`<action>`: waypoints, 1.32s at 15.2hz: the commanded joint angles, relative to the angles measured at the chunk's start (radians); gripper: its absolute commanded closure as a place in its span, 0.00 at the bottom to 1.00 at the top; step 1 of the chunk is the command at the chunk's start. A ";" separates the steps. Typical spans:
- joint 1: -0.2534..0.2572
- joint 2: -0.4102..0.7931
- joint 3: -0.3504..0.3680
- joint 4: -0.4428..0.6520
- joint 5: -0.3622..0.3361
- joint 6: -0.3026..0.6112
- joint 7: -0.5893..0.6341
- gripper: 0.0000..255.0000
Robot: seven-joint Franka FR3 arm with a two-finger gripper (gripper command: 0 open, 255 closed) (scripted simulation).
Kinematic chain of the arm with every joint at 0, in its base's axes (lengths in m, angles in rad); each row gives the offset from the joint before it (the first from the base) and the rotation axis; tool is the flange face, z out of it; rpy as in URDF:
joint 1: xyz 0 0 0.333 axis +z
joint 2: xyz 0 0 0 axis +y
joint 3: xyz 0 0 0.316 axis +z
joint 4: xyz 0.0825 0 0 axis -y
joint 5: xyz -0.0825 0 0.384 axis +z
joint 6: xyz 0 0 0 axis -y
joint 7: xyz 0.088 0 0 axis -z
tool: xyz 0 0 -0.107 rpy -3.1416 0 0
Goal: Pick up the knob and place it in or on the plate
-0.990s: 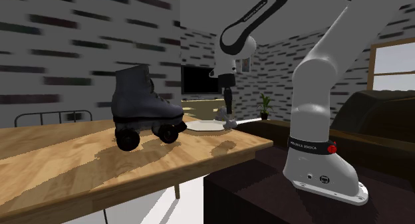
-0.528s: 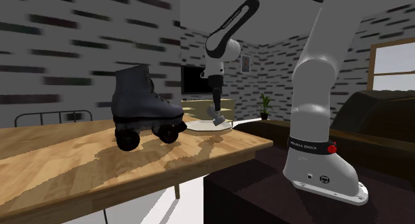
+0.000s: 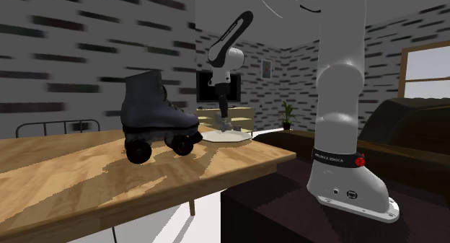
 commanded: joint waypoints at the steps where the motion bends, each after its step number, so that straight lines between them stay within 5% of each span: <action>1: -0.006 0.064 -0.005 0.054 0.017 0.009 -0.022 1.00; 12: -0.008 0.107 0.001 0.029 0.046 0.126 -0.043 1.00; 13: -0.008 0.107 0.001 0.029 0.046 0.126 -0.043 0.00; 20: 0.042 0.169 0.057 0.097 0.106 0.186 -0.003 0.00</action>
